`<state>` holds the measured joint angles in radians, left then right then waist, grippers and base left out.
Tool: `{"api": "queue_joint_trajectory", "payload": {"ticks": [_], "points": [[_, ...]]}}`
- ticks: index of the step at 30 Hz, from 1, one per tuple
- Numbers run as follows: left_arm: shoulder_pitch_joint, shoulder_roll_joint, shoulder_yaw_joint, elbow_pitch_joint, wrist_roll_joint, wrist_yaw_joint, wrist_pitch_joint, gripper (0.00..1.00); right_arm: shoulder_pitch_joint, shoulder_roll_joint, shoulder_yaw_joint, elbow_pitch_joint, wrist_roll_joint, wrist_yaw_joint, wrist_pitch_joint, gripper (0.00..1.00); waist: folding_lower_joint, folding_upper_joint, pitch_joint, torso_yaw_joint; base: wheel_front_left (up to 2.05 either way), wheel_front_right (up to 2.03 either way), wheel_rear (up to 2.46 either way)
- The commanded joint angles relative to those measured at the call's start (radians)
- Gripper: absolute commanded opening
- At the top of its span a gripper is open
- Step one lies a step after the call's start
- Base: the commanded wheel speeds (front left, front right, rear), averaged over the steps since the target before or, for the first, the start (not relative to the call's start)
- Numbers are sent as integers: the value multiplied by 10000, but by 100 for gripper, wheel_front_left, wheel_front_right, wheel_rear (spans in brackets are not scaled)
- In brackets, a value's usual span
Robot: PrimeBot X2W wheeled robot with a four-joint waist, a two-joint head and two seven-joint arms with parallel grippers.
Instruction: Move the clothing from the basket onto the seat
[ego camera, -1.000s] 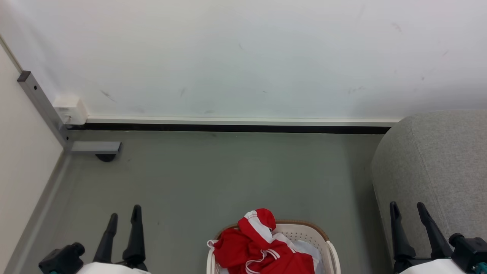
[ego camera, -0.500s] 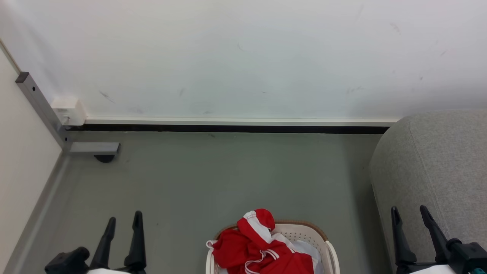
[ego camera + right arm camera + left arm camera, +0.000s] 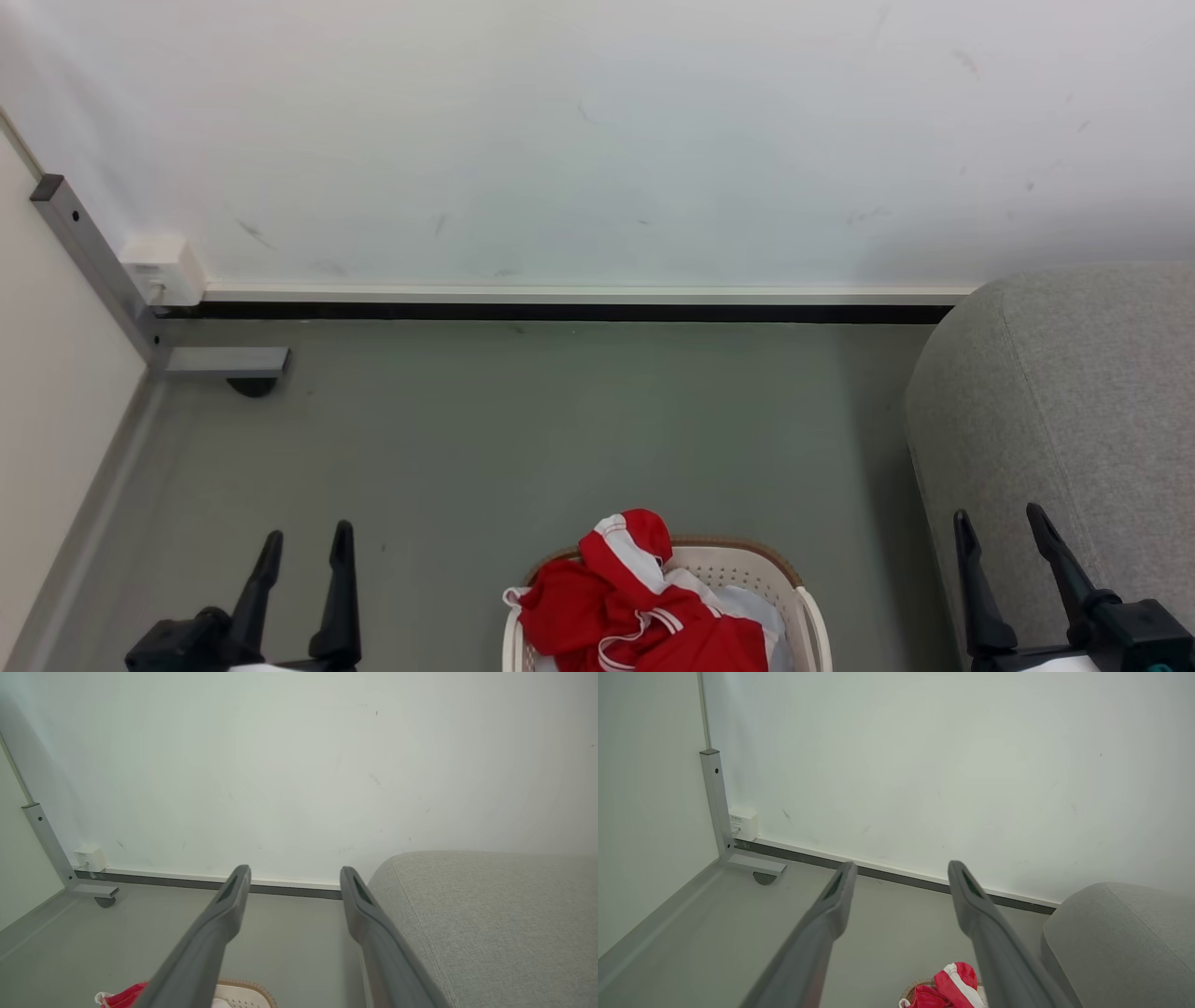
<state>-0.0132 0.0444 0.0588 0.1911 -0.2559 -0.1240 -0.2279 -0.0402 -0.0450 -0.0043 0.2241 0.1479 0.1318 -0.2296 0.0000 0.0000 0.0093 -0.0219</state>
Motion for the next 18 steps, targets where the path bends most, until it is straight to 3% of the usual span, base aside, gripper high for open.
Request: {"api": "queue_joint_trajectory", "payload": {"ticks": [1, 18], "points": [[72, 90, 46, 6, 236, -30, -99, 100, 9, -78, -13, -8, -232, -18, -78, 100, 0, 0, 6, -4, 0, 0, 0], [172, 92, 43, 69, 1382, -61, -385, 100, 75, -92, 39, 107, -989, -21, -375, 100, 0, 0, 69, -65, 0, 0, 0]]}}
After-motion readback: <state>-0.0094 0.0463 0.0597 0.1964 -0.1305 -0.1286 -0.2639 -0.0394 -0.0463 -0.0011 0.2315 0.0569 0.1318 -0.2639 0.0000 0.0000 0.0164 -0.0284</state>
